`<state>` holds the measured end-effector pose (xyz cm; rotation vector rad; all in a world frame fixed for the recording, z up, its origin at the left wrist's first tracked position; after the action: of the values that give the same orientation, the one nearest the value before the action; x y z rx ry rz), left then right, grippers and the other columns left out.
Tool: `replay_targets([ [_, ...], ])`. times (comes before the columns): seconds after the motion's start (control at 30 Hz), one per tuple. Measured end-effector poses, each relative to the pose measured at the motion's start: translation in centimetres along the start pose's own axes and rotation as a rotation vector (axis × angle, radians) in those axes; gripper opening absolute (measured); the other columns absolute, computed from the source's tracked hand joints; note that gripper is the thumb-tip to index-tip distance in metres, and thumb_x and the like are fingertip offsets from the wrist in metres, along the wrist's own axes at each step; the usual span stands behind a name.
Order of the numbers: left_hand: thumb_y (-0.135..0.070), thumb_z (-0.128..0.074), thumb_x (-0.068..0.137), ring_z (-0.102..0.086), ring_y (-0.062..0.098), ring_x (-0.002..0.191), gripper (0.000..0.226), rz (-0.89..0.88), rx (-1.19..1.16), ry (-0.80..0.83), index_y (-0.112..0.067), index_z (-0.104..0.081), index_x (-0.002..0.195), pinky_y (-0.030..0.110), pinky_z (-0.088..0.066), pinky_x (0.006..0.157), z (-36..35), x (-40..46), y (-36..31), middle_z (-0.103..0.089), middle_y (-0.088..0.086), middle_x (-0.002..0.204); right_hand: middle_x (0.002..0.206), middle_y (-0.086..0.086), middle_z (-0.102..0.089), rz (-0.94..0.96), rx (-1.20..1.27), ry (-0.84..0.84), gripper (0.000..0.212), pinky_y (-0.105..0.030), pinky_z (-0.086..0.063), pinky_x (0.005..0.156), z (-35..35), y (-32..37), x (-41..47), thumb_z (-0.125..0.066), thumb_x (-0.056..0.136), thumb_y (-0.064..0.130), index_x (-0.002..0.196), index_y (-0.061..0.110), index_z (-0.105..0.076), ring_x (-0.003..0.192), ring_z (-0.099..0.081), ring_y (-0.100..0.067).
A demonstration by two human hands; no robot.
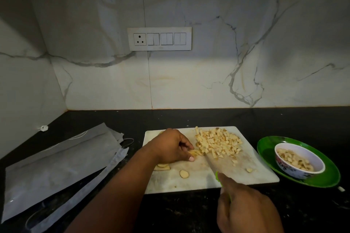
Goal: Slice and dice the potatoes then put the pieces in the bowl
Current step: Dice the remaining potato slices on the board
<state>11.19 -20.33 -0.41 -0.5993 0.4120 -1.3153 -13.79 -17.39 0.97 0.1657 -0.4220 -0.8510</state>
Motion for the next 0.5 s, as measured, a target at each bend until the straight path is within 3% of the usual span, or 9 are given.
replay_targets([
  [0.07, -0.030, -0.094, 0.075, -0.071, 0.004, 0.085, 0.040, 0.021, -0.034, 0.032, -0.027, -0.081, 0.112, 0.023, -0.060, 0.087, 0.3, -0.2, 0.4, -0.077, -0.012, 0.092, 0.122, 0.012, -0.063, 0.047, 0.004, 0.068, 0.057, -0.025, -0.049, 0.088, -1.3, 0.8, 0.1, -0.035, 0.094, 0.047, 0.150, 0.048, -0.028, 0.110, -0.062, -0.009],
  [0.13, -0.019, -0.093, 0.076, -0.073, 0.007, 0.088, 0.043, 0.034, -0.092, 0.056, -0.025, -0.079, 0.116, 0.025, -0.060, 0.091, 0.5, -0.4, 0.9, -0.077, -0.009, 0.096, 0.123, 0.009, -0.060, 0.071, -0.027, 0.142, 0.066, -0.027, -0.048, 0.088, -2.0, 1.5, 0.5, -0.025, 0.089, 0.047, 0.154, 0.043, -0.018, 0.110, -0.062, -0.011],
  [0.23, -0.011, -0.090, 0.078, -0.073, 0.006, 0.089, 0.048, 0.051, -0.162, 0.059, -0.025, -0.077, 0.122, 0.031, -0.060, 0.097, 0.9, -0.7, 1.5, -0.077, -0.008, 0.103, 0.124, 0.011, -0.058, 0.093, -0.037, 0.178, 0.062, -0.026, -0.048, 0.088, -2.4, 2.0, 0.7, -0.032, 0.095, 0.044, 0.155, 0.044, -0.013, 0.110, -0.061, -0.010],
  [0.3, -0.013, -0.090, 0.079, -0.067, -0.007, 0.087, 0.055, 0.021, -0.142, 0.059, -0.033, -0.073, 0.128, 0.025, -0.057, 0.096, 1.1, -0.8, 1.4, -0.070, -0.016, 0.120, 0.123, 0.013, -0.058, 0.093, -0.016, 0.146, 0.061, -0.024, -0.048, 0.088, -2.3, 1.6, 0.8, -0.036, 0.097, 0.043, 0.153, 0.046, -0.014, 0.109, -0.061, -0.008],
  [0.37, -0.014, -0.089, 0.080, -0.060, -0.013, 0.097, 0.061, -0.030, -0.132, 0.082, -0.041, -0.069, 0.131, 0.015, -0.051, 0.091, 1.0, -0.7, 1.1, -0.058, -0.023, 0.137, 0.120, 0.016, -0.060, 0.075, 0.011, 0.093, 0.058, -0.021, -0.047, 0.088, -1.8, 1.0, 0.9, -0.037, 0.096, 0.043, 0.151, 0.050, -0.018, 0.111, -0.060, -0.007],
  [0.43, -0.013, -0.087, 0.082, -0.056, -0.011, 0.113, 0.062, -0.062, -0.126, 0.115, -0.045, -0.068, 0.132, 0.010, -0.045, 0.088, 0.8, -0.6, 0.8, -0.057, -0.025, 0.142, 0.123, 0.017, -0.061, 0.021, 0.076, 0.041, 0.054, -0.018, -0.045, 0.092, -1.1, 0.2, 0.8, -0.040, 0.097, 0.043, 0.147, 0.054, -0.025, 0.117, -0.057, -0.006],
  [0.5, -0.015, -0.087, 0.083, -0.057, -0.011, 0.114, 0.059, -0.065, -0.119, 0.135, -0.044, -0.069, 0.131, 0.014, -0.044, 0.093, 0.6, -0.3, 0.8, -0.062, -0.025, 0.139, 0.128, 0.018, -0.061, -0.046, 0.139, 0.017, 0.049, -0.017, -0.042, 0.096, -0.6, -0.4, 0.6, -0.046, 0.096, 0.043, 0.143, 0.054, -0.035, 0.122, -0.055, -0.006],
])
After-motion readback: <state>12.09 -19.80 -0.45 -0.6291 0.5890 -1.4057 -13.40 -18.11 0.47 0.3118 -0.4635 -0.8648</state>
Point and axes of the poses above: each hand's wrist, its own x-axis towards the middle knuckle, its own z-axis out of the back of the hand, y = z × x, the point moved 4 cm from there along x, towards the middle knuckle
